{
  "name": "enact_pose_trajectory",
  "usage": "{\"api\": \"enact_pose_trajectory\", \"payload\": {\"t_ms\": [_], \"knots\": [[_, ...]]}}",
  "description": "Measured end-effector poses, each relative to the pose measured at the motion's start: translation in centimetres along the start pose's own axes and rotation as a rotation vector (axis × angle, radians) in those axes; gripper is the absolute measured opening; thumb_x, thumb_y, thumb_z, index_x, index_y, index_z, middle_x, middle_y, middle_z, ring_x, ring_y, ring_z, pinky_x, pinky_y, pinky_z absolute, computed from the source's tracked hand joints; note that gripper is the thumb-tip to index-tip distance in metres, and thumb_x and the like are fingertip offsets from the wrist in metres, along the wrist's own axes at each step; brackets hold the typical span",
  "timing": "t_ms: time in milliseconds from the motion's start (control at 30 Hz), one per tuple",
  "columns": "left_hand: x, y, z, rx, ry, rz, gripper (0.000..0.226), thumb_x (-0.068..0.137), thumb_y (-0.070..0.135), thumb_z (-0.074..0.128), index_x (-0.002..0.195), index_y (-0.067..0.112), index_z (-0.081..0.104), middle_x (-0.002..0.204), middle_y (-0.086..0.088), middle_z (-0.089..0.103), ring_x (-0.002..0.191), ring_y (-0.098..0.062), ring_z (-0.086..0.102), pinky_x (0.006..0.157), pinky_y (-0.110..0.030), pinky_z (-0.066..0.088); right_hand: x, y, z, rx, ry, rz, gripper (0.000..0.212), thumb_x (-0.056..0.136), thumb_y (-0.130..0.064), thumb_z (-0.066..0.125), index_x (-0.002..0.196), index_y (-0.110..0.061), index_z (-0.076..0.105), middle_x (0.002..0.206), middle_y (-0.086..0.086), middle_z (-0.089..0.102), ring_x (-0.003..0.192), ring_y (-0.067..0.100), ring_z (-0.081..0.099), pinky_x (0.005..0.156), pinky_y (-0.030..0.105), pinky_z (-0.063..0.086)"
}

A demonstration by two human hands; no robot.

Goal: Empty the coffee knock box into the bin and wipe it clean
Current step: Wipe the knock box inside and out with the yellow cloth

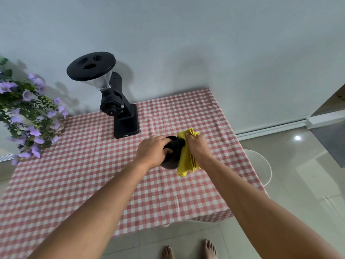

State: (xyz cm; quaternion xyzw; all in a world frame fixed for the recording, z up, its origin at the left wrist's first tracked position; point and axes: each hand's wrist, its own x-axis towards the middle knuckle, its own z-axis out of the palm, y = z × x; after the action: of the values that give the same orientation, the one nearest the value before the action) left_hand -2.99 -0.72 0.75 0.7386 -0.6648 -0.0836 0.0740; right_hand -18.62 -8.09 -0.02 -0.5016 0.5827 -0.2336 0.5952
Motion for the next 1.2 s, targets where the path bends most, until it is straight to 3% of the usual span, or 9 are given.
{"api": "enact_pose_trajectory", "payload": {"t_ms": [100, 267, 433, 533, 700, 767, 867, 1033, 1200], "knots": [[0.0, 0.2, 0.4, -0.005, 0.017, -0.046, 0.032, 0.099, 0.038, 0.058, 0.127, 0.025, 0.066, 0.122, 0.006, 0.068, 0.113, -0.019, 0.059, 0.082, -0.033, 0.047, -0.2, 0.4, 0.4, -0.008, 0.036, 0.067, 0.036, 0.102, -0.035, 0.047, 0.072, -0.015, 0.049, 0.066, 0.000, 0.047, 0.060, 0.016, 0.046, 0.059, 0.033, 0.042], [0.1, 0.7, 0.4, 0.003, -0.046, -0.032, 0.032, 0.099, 0.040, 0.058, 0.128, 0.029, 0.065, 0.123, 0.007, 0.066, 0.113, -0.018, 0.059, 0.083, -0.033, 0.050, -0.7, -0.1, 0.7, 0.093, 0.071, 0.111, 0.030, 0.100, -0.032, 0.052, 0.076, -0.014, 0.057, 0.066, 0.000, 0.055, 0.061, 0.015, 0.053, 0.053, 0.029, 0.044], [1.0, 0.4, -0.5, -0.114, -0.188, -0.069, 0.032, 0.099, 0.041, 0.057, 0.131, 0.036, 0.062, 0.116, 0.009, 0.068, 0.098, -0.016, 0.064, 0.074, -0.029, 0.053, -1.1, -0.1, 0.3, 0.191, -0.017, -0.047, 0.029, 0.095, -0.033, 0.057, 0.071, -0.018, 0.064, 0.051, -0.009, 0.061, 0.047, 0.004, 0.058, 0.041, 0.017, 0.044], [1.4, -0.2, -0.8, -0.142, -0.208, -0.079, 0.032, 0.099, 0.041, 0.056, 0.129, 0.037, 0.063, 0.114, 0.012, 0.068, 0.093, -0.012, 0.061, 0.063, -0.023, 0.043, -1.3, 0.5, -0.6, 0.242, -0.126, -0.104, 0.034, 0.096, -0.034, 0.057, 0.068, -0.024, 0.075, 0.063, -0.010, 0.072, 0.057, 0.003, 0.069, 0.048, 0.013, 0.049], [1.0, -0.2, 0.2, -0.186, -0.106, -0.192, 0.021, 0.100, 0.037, 0.056, 0.118, 0.037, 0.067, 0.102, 0.015, 0.066, 0.084, -0.009, 0.060, 0.056, -0.022, 0.038, -1.7, 1.5, -0.3, 0.183, -0.148, 0.012, 0.032, 0.099, -0.044, 0.048, 0.093, -0.019, 0.067, 0.087, 0.002, 0.073, 0.081, 0.016, 0.070, 0.068, 0.029, 0.059], [1.3, -0.2, 0.4, -0.161, -0.106, -0.271, 0.020, 0.100, 0.037, 0.055, 0.115, 0.037, 0.067, 0.096, 0.013, 0.067, 0.077, -0.008, 0.061, 0.053, -0.024, 0.039, -2.4, 2.4, 0.4, 0.254, -0.154, -0.029, 0.029, 0.101, -0.040, 0.047, 0.091, -0.022, 0.067, 0.082, -0.005, 0.072, 0.078, 0.011, 0.069, 0.062, 0.022, 0.055], [1.5, 0.0, 0.4, -0.111, -0.134, -0.330, 0.022, 0.098, 0.039, 0.057, 0.115, 0.034, 0.070, 0.086, 0.011, 0.065, 0.072, -0.009, 0.060, 0.052, -0.026, 0.040, -3.4, 3.0, 1.2, 0.365, -0.135, -0.087, 0.027, 0.102, -0.039, 0.047, 0.096, -0.027, 0.071, 0.083, -0.011, 0.075, 0.082, 0.006, 0.071, 0.067, 0.021, 0.055], [1.6, 0.7, 0.6, -0.029, -0.176, -0.363, 0.026, 0.099, 0.045, 0.055, 0.110, 0.028, 0.070, 0.074, 0.009, 0.059, 0.063, -0.009, 0.056, 0.050, -0.026, 0.037, -3.7, 2.3, 1.8, 0.361, -0.125, -0.077, 0.029, 0.099, -0.048, 0.049, 0.096, -0.028, 0.070, 0.093, -0.004, 0.073, 0.091, 0.014, 0.069, 0.081, 0.033, 0.056], [2.2, 0.7, 0.1, -0.088, -0.142, -0.449, 0.026, 0.098, 0.046, 0.055, 0.104, 0.025, 0.070, 0.073, 0.007, 0.060, 0.061, -0.011, 0.056, 0.051, -0.028, 0.040, -4.1, 2.8, 1.7, 0.300, -0.204, -0.189, 0.025, 0.103, -0.040, 0.046, 0.092, -0.032, 0.068, 0.091, -0.008, 0.070, 0.087, 0.004, 0.066, 0.075, 0.018, 0.053]]}}
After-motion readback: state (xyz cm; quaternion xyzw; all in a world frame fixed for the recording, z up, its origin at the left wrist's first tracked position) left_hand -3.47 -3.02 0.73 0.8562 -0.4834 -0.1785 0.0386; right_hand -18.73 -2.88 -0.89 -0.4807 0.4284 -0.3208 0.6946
